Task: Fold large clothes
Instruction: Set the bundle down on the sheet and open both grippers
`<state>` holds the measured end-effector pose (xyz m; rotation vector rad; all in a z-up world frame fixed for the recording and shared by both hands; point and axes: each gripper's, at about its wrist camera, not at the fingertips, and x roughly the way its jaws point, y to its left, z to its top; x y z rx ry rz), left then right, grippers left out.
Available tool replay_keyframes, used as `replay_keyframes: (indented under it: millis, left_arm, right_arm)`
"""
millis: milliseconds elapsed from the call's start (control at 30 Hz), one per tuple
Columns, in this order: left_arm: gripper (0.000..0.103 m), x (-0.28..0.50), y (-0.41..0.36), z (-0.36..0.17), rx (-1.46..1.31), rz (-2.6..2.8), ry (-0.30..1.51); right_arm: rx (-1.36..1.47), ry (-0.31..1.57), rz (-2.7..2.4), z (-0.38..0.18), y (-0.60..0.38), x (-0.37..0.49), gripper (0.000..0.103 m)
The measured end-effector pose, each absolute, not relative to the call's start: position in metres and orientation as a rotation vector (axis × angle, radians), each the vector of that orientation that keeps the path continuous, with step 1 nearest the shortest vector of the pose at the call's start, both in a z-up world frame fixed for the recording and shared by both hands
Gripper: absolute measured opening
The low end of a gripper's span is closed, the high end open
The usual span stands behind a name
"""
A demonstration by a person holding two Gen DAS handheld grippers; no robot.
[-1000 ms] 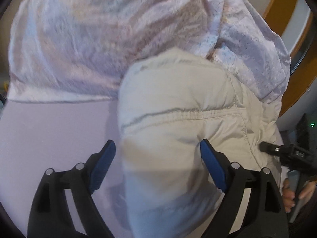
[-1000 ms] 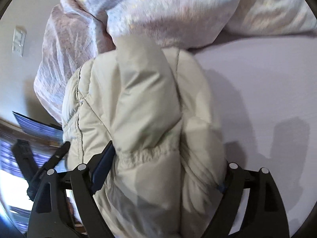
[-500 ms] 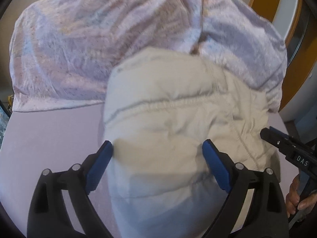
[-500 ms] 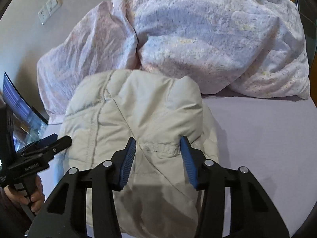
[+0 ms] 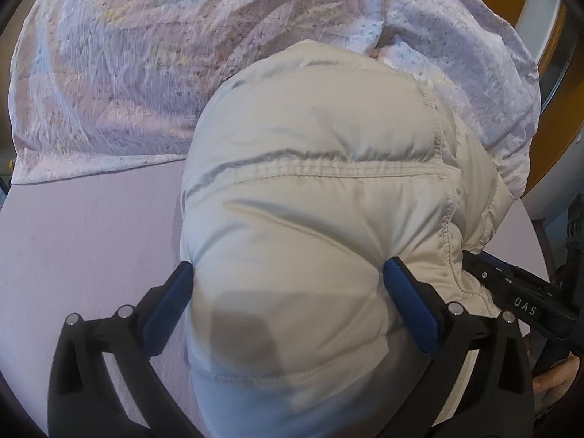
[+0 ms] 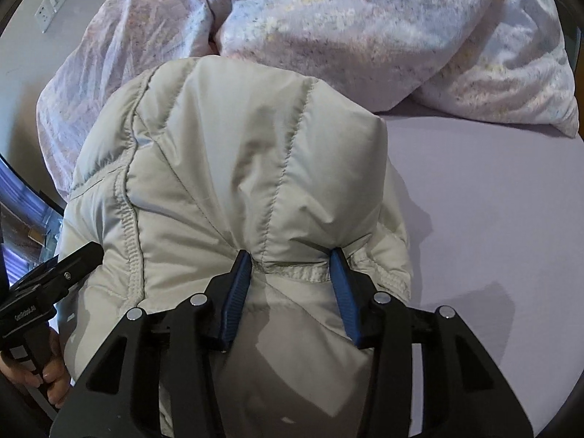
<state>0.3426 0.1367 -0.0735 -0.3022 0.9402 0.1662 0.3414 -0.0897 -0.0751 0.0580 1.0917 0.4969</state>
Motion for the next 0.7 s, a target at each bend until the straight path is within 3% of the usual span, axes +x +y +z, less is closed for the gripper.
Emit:
replay_keyframes:
  millis: [167, 267, 333, 467, 533, 700]
  left_arm:
    - [0.101, 0.339, 0.137, -0.066, -0.310, 0.187, 0.935]
    - [0.101, 0.327, 0.137, -0.054, -0.316, 0.214, 0.918]
    - [0.101, 0.316, 0.136, -0.044, -0.299, 0.230, 0.894]
    - [0.101, 0.284, 0.136, -0.023, -0.276, 0.235, 0.838]
    - [0.101, 0.267, 0.136, -0.015, -0.271, 0.229, 0.817]
    - [0.101, 0.221, 0.126, 0.003, -0.235, 0.220, 0.780]
  right_arm:
    - [0.013, 1.091, 0.466, -0.068, -0.085, 0.339, 0.049]
    - [-0.043, 1.089, 0.415, -0.052, -0.083, 0.331, 0.061]
    - [-0.094, 1.073, 0.362, -0.041, -0.081, 0.324, 0.091]
    - [-0.135, 1.022, 0.374, -0.016, -0.088, 0.296, 0.093]
    - [-0.170, 1.025, 0.354, -0.009, -0.091, 0.284, 0.102]
    - [-0.165, 1.018, 0.413, 0.006, -0.099, 0.242, 0.102]
